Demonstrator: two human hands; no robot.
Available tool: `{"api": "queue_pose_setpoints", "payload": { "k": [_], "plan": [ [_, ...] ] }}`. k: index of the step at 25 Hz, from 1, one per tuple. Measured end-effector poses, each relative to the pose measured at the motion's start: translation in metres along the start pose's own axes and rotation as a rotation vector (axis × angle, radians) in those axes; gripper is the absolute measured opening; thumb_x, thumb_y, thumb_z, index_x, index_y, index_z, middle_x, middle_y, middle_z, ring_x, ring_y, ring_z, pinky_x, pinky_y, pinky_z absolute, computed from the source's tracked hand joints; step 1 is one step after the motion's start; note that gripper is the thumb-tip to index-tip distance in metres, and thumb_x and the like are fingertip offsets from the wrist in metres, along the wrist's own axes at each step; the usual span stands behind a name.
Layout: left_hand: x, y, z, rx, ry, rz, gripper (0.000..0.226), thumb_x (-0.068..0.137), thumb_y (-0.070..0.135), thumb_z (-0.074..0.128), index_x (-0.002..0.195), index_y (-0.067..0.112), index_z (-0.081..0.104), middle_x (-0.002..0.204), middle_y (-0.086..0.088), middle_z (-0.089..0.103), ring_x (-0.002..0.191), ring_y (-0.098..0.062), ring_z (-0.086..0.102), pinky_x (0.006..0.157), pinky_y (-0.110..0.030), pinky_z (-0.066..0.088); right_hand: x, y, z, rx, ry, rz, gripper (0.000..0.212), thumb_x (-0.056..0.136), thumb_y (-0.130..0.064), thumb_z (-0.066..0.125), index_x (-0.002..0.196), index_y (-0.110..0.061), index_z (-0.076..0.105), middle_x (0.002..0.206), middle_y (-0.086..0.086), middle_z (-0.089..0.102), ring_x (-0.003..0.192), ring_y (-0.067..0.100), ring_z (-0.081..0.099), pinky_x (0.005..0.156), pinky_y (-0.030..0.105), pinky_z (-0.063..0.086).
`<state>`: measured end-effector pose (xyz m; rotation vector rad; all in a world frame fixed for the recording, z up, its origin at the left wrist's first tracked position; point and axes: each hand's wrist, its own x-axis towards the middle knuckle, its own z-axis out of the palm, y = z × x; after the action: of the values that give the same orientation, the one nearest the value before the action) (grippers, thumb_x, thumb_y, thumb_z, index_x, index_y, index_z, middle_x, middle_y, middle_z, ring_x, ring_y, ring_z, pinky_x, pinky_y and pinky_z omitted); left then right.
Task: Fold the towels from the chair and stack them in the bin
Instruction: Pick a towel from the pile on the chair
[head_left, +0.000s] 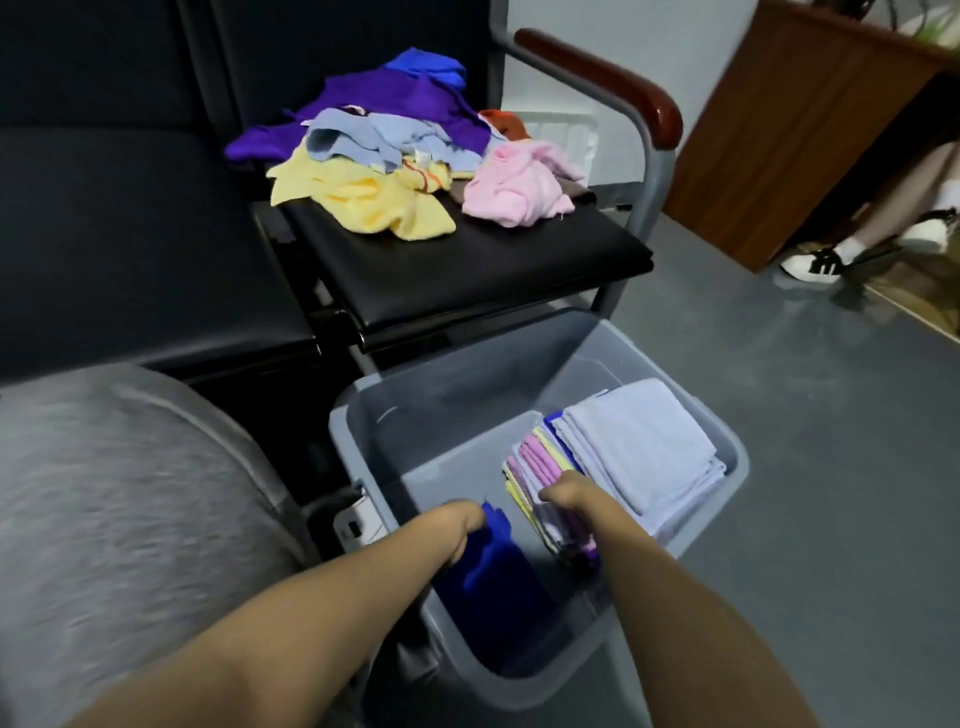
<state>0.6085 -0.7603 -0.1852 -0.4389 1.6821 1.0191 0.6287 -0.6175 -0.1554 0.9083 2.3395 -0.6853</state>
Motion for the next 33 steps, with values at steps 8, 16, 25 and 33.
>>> {"api": "queue_pose_setpoints", "payload": {
  "k": [8,16,25,33],
  "plan": [
    [-0.037,0.076,-0.020,-0.396,0.060,0.416,0.017,0.094,0.009,0.044,0.101,0.004,0.060,0.083,-0.007,0.065,0.058,-0.014,0.046,0.053,-0.022,0.037,0.009,-0.070,-0.018,0.280,0.139,-0.197,0.038,0.097,-0.024,0.047,0.062,-0.012,0.053,0.071,0.007,0.059,0.076,0.018,0.053,0.060,0.028,0.039],
    [-0.092,0.179,-0.090,-0.455,0.158,0.731,0.040,0.098,0.019,0.037,0.124,-0.008,0.051,0.114,-0.025,0.059,0.093,-0.033,0.062,0.073,-0.029,0.047,-0.001,-0.192,-0.094,0.643,0.376,-0.470,0.040,0.095,-0.019,0.048,0.056,-0.014,0.050,0.057,0.002,0.050,0.075,0.023,0.051,0.069,0.031,0.043],
    [-0.101,0.248,-0.233,0.489,0.860,0.992,0.031,0.088,0.013,0.048,0.117,0.007,0.054,0.123,-0.014,0.059,0.114,-0.032,0.054,0.092,-0.034,0.044,0.028,-0.281,-0.133,0.373,0.522,-0.665,0.012,0.090,-0.024,0.049,0.080,-0.023,0.055,0.080,0.000,0.056,0.082,0.023,0.054,0.074,0.034,0.044],
    [-0.069,0.325,-0.305,0.631,1.024,0.926,0.043,0.091,0.014,0.051,0.134,0.014,0.041,0.137,-0.008,0.047,0.124,-0.029,0.046,0.095,-0.036,0.039,0.069,-0.358,-0.164,0.101,0.481,-0.745,0.046,0.086,-0.015,0.050,0.132,-0.017,0.046,0.114,0.006,0.055,0.109,0.027,0.053,0.090,0.034,0.043]
  ]
}}
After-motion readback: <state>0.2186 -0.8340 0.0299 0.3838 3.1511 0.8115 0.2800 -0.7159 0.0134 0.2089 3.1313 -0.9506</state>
